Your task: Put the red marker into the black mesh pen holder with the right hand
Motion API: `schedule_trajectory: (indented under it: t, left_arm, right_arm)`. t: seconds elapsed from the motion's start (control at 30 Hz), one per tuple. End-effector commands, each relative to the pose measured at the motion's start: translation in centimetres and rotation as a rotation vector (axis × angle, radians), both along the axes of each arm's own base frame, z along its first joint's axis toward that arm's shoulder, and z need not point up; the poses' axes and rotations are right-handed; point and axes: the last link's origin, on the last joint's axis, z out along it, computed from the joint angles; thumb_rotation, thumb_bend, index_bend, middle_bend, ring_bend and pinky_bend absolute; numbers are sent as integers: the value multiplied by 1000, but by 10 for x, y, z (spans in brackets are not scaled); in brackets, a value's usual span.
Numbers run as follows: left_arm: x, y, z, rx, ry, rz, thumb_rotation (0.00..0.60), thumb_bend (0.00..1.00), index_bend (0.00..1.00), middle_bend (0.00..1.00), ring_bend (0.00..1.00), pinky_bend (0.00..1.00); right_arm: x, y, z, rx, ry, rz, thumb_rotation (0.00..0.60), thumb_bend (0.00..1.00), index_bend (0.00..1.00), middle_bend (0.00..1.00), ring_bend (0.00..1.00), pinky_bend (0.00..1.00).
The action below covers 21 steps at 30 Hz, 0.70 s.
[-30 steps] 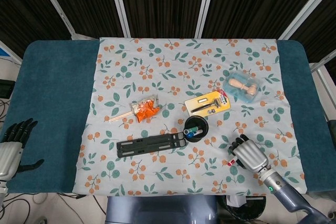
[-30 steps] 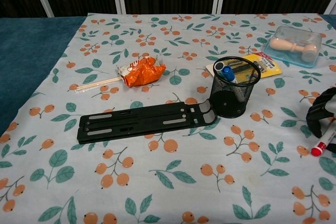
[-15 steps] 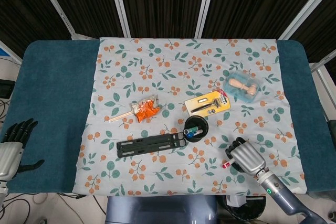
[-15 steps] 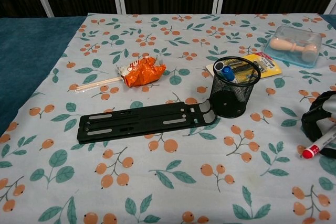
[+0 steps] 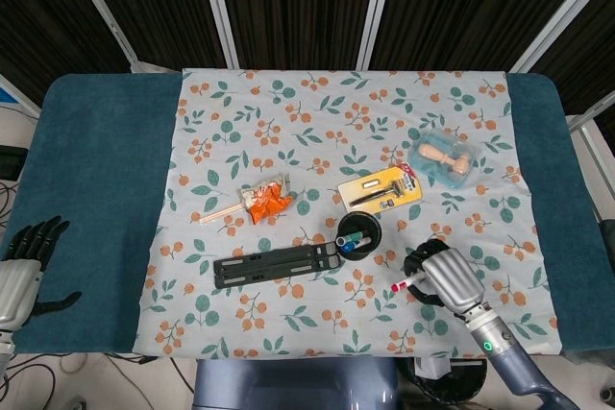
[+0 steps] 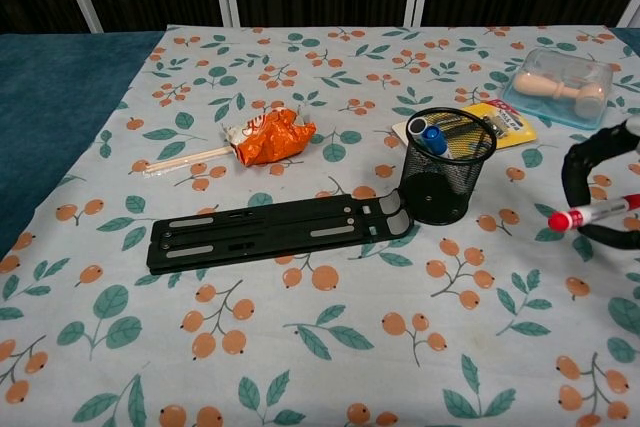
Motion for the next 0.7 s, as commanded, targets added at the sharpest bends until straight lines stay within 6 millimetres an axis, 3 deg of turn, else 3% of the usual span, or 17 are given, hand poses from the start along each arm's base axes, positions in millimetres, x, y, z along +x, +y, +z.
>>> schedule_trajectory:
  t: [0.03,0.17,0.33,0.7]
  left_arm:
    - [0,0,0,0,-1,1,600,24,0,0,0,0]
    - [1,1,-1,-2,-1,0,600,24,0,0,0,0]
    - [1,1,-1,-3,-3,0,600,24,0,0,0,0]
    - [0,3,0,-6,-13,3,600,24,0,0,0,0]
  right_arm:
    - [19,-11,14,-52,-234,-115,600,677,694,549,385,317]
    - [44,-27,32,-77,-486,-233,600,678,695,545,367,317]
    - [70,-41,44,-90,-650,-316,600,678,694,545,363,317]
    - [118,-53,29,-52,-781,-343,600,680,694,548,363,317]
